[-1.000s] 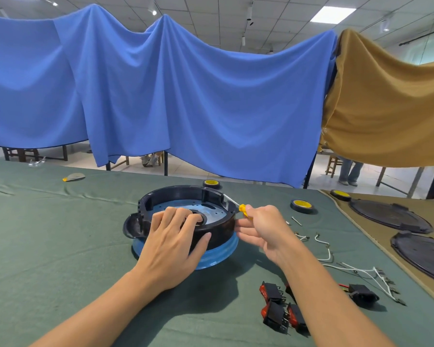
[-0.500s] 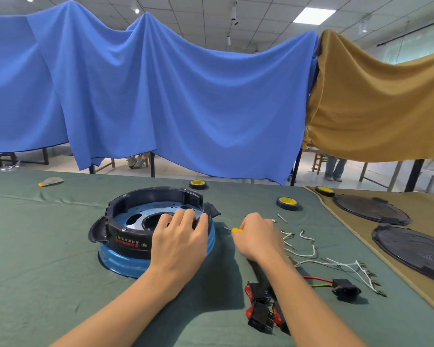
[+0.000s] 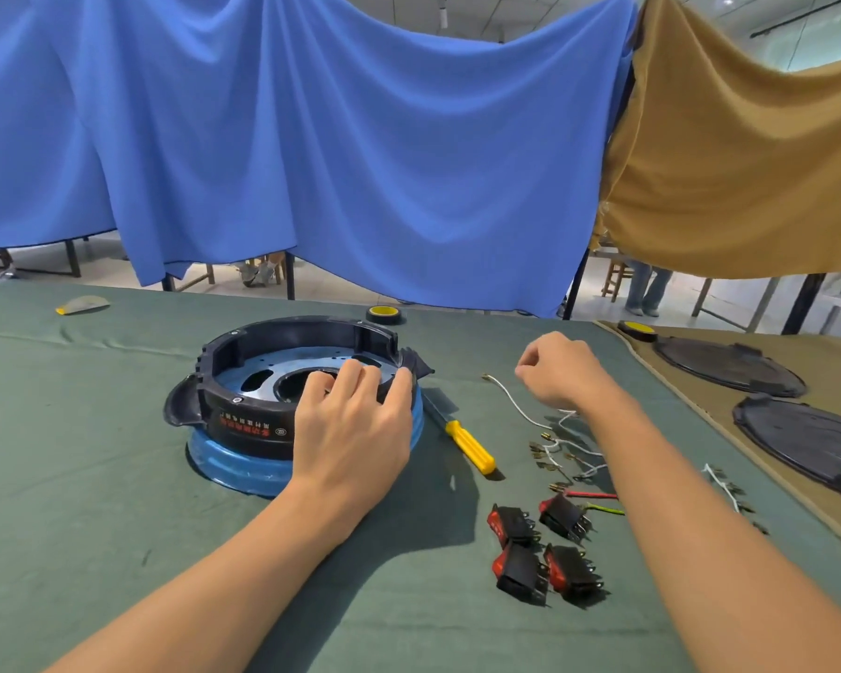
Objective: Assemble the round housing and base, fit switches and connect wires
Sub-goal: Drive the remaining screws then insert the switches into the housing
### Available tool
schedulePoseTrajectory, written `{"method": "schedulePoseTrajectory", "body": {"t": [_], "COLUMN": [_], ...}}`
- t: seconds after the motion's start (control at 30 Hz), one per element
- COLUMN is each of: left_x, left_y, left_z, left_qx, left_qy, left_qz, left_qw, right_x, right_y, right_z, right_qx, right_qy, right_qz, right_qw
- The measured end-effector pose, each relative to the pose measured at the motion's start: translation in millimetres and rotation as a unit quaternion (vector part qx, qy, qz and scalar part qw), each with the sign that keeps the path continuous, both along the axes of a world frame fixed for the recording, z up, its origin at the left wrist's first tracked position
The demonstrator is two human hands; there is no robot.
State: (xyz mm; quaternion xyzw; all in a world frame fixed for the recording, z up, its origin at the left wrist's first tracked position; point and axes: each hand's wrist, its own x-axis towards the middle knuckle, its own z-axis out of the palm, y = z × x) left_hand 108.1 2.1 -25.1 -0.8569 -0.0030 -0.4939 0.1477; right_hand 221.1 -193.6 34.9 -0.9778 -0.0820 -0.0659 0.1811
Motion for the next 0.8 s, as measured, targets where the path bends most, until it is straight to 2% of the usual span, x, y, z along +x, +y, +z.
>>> {"method": "schedulePoseTrajectory", "body": {"t": [0.1, 0.33, 0.4, 0.6, 0.8], "left_x": [0, 0, 1, -1, -3], "left_y": [0, 1, 1, 2, 1], "left_z": [0, -2, -3, -4, -2], "left_qx": [0.001, 0.011, 0.013, 0.012, 0.007], "left_qy": [0.003, -0.012, -0.018, -0.002, 0.012], "left_qz": [0.005, 0.001, -0.006, -0.007, 0.003], "left_qw": [1.0, 1.0, 1.0, 1.0, 1.0], "right_x": [18, 33, 34, 32, 29], "right_y": [-14, -19, -19, -17, -15], "right_z": [-8, -29, -34, -37, -35], "right_qx": [-0.02, -0.064, -0.075, 0.004, 0.015], "right_qy": [0.001, 0.058, 0.049, -0.018, -0.03], "right_qz": [-0.016, 0.039, 0.039, 0.007, 0.003], "right_qw": [1.0, 0.996, 0.995, 1.0, 0.999]}}
